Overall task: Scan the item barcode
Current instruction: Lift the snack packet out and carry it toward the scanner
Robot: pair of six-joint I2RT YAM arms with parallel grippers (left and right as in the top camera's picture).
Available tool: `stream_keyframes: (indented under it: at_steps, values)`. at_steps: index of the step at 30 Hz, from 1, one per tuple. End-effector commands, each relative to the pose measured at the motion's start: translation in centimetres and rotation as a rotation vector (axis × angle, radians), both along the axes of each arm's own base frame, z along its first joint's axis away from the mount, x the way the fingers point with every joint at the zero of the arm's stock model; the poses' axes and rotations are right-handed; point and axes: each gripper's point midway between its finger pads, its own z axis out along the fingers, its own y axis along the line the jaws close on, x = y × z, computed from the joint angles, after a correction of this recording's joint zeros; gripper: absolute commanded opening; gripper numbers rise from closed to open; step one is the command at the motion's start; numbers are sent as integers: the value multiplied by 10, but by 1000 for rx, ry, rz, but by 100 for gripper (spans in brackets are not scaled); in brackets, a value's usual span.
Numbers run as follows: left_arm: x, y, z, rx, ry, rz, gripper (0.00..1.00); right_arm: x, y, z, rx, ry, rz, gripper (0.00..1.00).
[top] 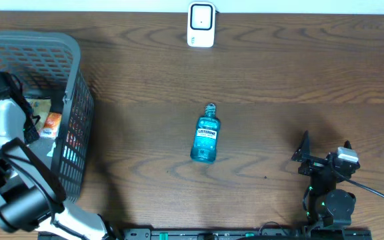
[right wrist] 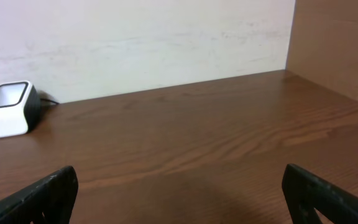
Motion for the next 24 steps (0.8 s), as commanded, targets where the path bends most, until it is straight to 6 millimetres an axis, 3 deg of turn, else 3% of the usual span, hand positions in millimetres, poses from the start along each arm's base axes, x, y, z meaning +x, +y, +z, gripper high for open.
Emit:
stream_keyframes:
  at_steps: [1, 7, 12, 16, 20, 22, 24]
  values:
    - [34, -6, 55, 17, -157, -231, 7, -1, -2, 0, -9, 3, -6, 99]
    - [34, -19, 147, 135, -381, -281, 7, -1, -2, 0, -9, 3, -6, 99]
    - [12, -36, 239, 310, -568, -318, 7, -1, -2, 0, -9, 3, -6, 99]
    - [-6, -67, 302, 393, -753, -390, 7, -1, -2, 0, -9, 3, -7, 99]
    - [0, -129, 356, 431, -941, -685, 7, -1, -2, 0, -9, 3, -6, 99]
    - [10, -170, 372, 423, -1009, -893, 7, -1, -2, 0, -9, 3, -6, 99]
    - [23, -219, 374, 400, -1031, -1133, 7, -1, -2, 0, -9, 3, -6, 99]
